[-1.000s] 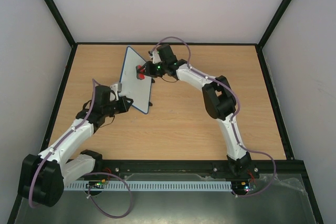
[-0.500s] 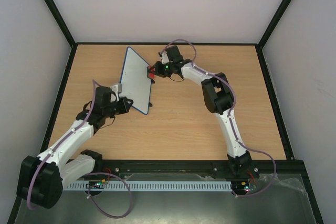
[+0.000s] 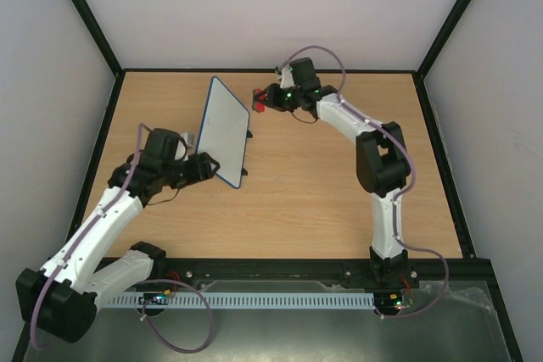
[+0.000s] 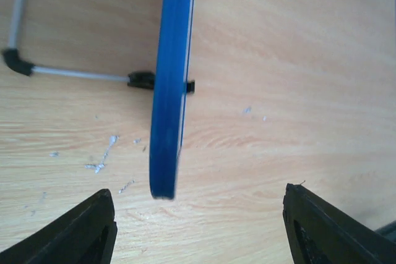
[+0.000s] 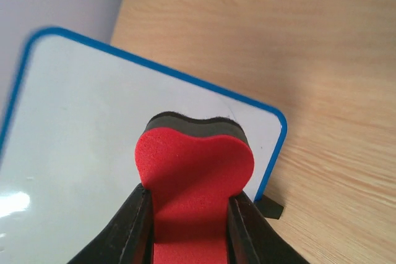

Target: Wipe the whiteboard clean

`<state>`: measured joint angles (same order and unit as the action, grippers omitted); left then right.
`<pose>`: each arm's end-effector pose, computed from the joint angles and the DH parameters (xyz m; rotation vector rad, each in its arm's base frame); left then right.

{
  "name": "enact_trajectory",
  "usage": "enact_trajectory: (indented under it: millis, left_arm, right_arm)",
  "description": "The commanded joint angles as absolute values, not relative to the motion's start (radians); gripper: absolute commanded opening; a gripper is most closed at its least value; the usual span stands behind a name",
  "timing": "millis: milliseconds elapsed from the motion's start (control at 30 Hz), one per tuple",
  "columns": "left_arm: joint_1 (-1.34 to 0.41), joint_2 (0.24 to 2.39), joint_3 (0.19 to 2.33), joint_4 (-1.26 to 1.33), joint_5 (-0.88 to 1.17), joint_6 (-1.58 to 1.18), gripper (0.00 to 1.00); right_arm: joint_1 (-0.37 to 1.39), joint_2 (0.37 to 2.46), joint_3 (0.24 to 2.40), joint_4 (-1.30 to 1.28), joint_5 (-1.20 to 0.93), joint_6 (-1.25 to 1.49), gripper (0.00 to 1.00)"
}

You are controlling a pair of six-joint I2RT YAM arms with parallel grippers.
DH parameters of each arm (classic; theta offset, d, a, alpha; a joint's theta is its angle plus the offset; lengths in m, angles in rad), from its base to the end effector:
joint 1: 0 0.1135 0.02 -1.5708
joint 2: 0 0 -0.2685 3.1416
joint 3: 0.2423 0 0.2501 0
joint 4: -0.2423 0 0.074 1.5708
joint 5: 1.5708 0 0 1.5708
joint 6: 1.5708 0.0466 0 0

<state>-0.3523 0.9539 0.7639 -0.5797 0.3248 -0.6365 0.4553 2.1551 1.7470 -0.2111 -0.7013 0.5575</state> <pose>0.1819 -0.0827 0.2634 -0.1788 2.4507 -0.8461 0.4395 0.2486 0.2326 -0.3153 2.3182 1.3100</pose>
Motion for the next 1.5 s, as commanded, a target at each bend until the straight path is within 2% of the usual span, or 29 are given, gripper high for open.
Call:
enact_trajectory:
  millis: [0,133,233,467,667,800,1033,1267,1467]
  left_arm:
    - [-0.328,0.965,0.953,-0.862,0.168,-0.641,0.75]
    - [-0.312,1.064,1.170,-0.971,0.026,-0.596,0.80]
    - [-0.270,1.185,1.308,-0.955,0.024,-0.524,0.80]
    - [-0.212,1.483,1.516,-0.874,0.257,-0.383,0.68]
    - [-0.195,1.617,1.591,-0.853,0.253,-0.360,0.61]
    - [-0.192,1.681,1.604,-0.837,0.285,-0.341,0.50]
    - [-0.192,1.735,1.625,-0.824,0.311,-0.322,0.19]
    - [-0.192,1.738,1.605,-0.825,0.351,-0.307,0.03]
    - [-0.193,1.680,1.507,-0.787,0.503,-0.321,0.02]
  right_arm:
    - [0.436,2.085,1.698,-0.232,-0.695,0.527,0.02]
    - [0.430,2.047,1.623,-0.199,-0.717,0.511,0.02]
    - [0.430,2.006,1.553,-0.177,-0.737,0.476,0.02]
    - [0.430,1.892,1.423,-0.159,-0.720,0.397,0.02]
    - [0.430,1.864,1.372,-0.138,-0.719,0.391,0.02]
    - [0.430,1.869,1.367,-0.132,-0.726,0.398,0.02]
    - [0.430,1.873,1.341,-0.123,-0.723,0.386,0.02]
    - [0.430,1.886,1.346,-0.111,-0.739,0.389,0.02]
    - [0.430,1.891,1.346,-0.105,-0.757,0.390,0.02]
